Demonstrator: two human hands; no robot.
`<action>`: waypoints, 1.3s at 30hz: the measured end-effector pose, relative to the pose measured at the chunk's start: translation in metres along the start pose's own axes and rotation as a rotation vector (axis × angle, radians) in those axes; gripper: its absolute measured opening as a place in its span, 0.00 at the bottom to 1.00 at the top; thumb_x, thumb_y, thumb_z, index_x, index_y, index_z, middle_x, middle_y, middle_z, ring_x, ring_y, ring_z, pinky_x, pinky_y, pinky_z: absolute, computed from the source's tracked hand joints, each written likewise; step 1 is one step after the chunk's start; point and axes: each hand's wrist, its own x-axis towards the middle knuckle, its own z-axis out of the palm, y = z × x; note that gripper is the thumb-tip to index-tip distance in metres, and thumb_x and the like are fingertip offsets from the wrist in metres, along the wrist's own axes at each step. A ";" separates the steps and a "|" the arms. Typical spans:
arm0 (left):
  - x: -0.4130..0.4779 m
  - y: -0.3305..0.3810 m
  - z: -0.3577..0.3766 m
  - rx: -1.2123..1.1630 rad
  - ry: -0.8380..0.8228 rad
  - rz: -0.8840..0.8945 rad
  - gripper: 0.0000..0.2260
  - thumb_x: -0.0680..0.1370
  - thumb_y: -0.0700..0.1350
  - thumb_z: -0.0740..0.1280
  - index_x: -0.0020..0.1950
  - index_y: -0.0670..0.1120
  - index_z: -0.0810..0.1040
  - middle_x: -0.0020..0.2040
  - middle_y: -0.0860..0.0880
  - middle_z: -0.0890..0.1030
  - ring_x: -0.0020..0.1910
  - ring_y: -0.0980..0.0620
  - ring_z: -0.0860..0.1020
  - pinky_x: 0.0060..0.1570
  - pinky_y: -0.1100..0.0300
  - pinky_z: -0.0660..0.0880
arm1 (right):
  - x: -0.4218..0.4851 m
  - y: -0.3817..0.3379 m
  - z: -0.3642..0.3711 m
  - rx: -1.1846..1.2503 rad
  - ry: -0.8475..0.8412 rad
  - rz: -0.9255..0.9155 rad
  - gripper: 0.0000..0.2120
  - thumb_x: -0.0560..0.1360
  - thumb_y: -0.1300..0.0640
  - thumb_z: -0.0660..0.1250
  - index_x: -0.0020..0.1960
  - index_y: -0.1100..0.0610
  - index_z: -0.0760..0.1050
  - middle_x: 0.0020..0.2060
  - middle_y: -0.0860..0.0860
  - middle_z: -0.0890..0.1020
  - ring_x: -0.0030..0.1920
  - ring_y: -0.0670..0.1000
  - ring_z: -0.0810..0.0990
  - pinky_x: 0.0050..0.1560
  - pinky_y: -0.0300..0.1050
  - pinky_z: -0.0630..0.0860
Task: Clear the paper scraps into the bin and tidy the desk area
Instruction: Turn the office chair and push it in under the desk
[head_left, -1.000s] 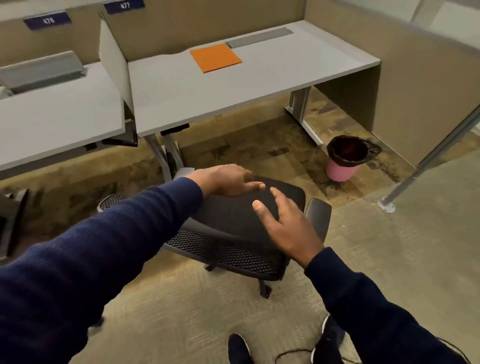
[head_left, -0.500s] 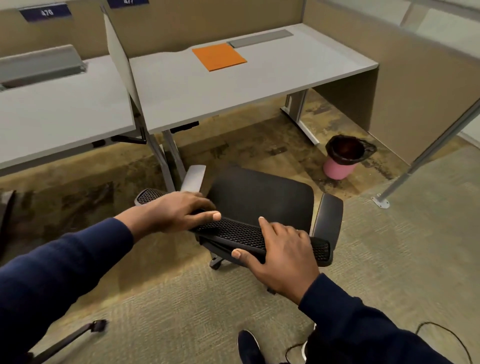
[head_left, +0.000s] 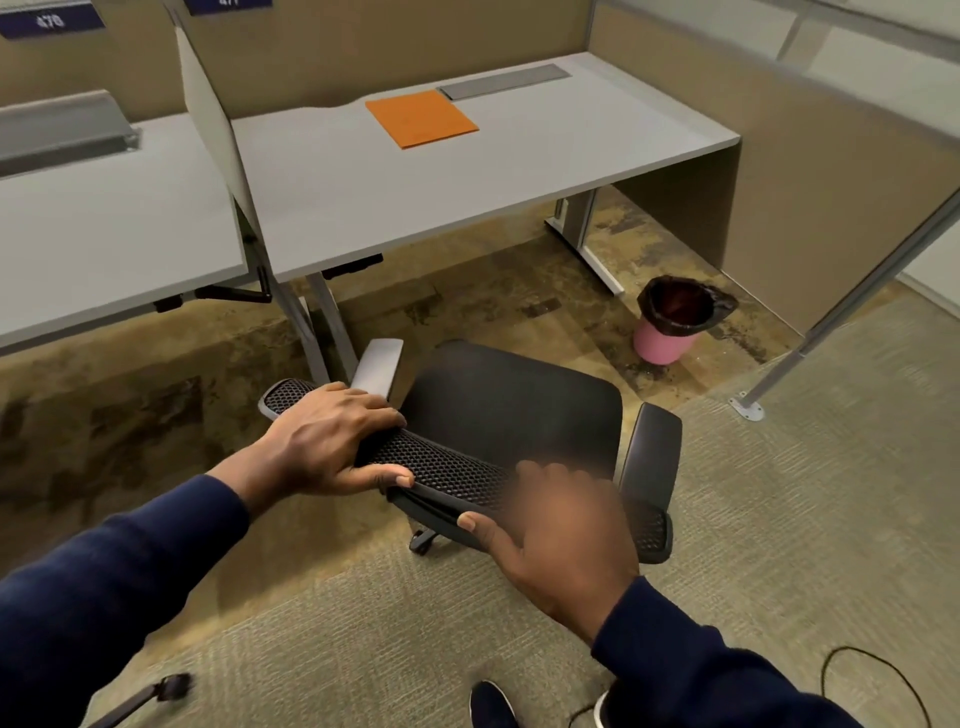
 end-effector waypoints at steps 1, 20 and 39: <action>0.004 -0.003 -0.001 0.005 0.013 0.008 0.38 0.74 0.78 0.53 0.62 0.49 0.81 0.52 0.50 0.83 0.47 0.48 0.82 0.48 0.49 0.77 | 0.003 0.000 0.000 0.004 0.007 0.004 0.40 0.73 0.21 0.38 0.57 0.50 0.73 0.48 0.51 0.81 0.47 0.55 0.79 0.52 0.56 0.72; 0.104 -0.034 0.009 0.069 0.097 -0.001 0.37 0.74 0.78 0.49 0.54 0.51 0.82 0.43 0.52 0.81 0.38 0.50 0.79 0.38 0.52 0.76 | 0.080 0.048 -0.006 -0.064 0.114 0.020 0.40 0.72 0.21 0.40 0.58 0.49 0.73 0.47 0.49 0.81 0.47 0.54 0.79 0.51 0.53 0.73; 0.255 0.037 0.027 0.024 0.190 -0.325 0.35 0.76 0.76 0.42 0.34 0.50 0.73 0.30 0.52 0.74 0.29 0.53 0.72 0.32 0.53 0.72 | 0.200 0.233 -0.043 -0.080 0.271 -0.149 0.35 0.75 0.23 0.43 0.49 0.47 0.79 0.36 0.44 0.80 0.36 0.48 0.77 0.36 0.43 0.68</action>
